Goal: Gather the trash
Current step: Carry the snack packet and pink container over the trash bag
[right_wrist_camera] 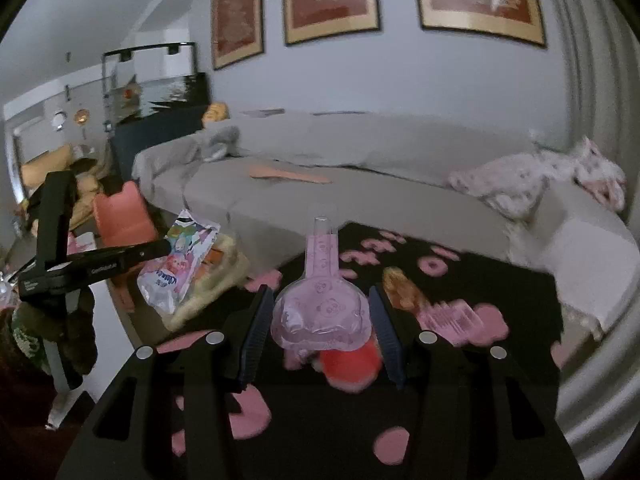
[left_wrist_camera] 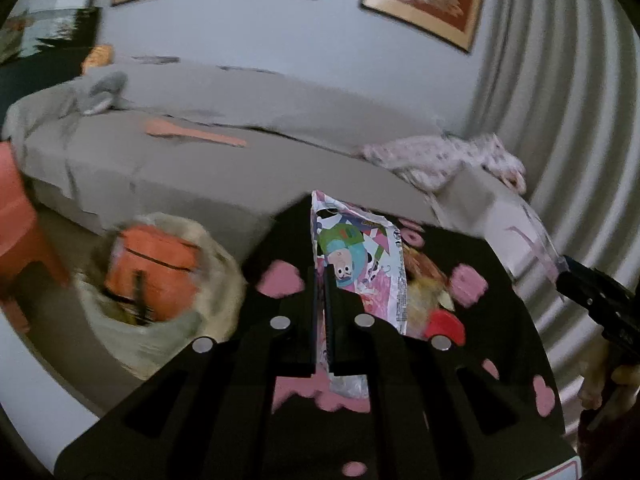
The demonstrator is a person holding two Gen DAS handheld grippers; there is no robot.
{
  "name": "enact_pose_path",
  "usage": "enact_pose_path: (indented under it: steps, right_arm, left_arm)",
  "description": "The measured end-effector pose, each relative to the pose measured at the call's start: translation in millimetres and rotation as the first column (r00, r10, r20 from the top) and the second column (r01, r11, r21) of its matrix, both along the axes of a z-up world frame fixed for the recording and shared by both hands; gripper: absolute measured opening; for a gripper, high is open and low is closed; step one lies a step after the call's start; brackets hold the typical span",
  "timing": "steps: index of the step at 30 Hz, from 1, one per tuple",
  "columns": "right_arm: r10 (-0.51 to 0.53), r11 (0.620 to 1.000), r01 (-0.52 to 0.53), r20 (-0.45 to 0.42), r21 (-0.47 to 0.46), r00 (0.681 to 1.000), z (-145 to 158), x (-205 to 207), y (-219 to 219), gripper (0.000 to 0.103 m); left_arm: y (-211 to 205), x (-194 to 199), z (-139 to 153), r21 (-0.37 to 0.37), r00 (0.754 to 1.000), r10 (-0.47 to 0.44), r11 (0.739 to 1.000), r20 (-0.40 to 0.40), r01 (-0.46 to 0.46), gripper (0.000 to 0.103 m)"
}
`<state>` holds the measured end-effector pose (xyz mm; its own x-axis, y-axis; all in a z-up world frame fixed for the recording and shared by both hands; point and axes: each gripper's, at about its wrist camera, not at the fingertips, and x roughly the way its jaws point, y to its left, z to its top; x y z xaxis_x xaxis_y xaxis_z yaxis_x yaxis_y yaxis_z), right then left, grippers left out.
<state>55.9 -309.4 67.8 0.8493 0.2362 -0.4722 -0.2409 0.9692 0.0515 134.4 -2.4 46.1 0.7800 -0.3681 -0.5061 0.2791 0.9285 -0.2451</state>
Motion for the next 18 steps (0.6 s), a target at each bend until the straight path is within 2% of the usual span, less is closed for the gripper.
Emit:
enact_pose_path:
  steps: [3, 8, 14, 18]
  right_arm:
    - [0.038, 0.999, -0.037, 0.018, -0.018, 0.999, 10.4, 10.0, 18.8, 0.047]
    - [0.089, 0.996, -0.088, 0.016, -0.018, 0.996, 16.9, 32.3, 42.8, 0.047]
    - [0.123, 0.992, -0.124, -0.039, -0.037, 0.992, 1.3, 67.6, 62.1, 0.047]
    - [0.142, 0.987, -0.148, -0.087, -0.066, 0.986, -12.4, 89.9, 76.5, 0.047]
  left_arm:
    - [37.9, 6.4, 7.6, -0.021, 0.996, 0.090, 0.996, 0.020, -0.090, 0.003]
    - [109.9, 38.3, -0.2, -0.035, 0.962, 0.272, 0.962, -0.004, -0.272, 0.003]
    - [157.3, 86.1, -57.3, -0.018, 0.911, 0.387, 0.919, -0.140, -0.393, 0.003]
    - [169.0, 112.7, -97.9, -0.050, 0.900, 0.366, 0.920, -0.238, -0.388, 0.003]
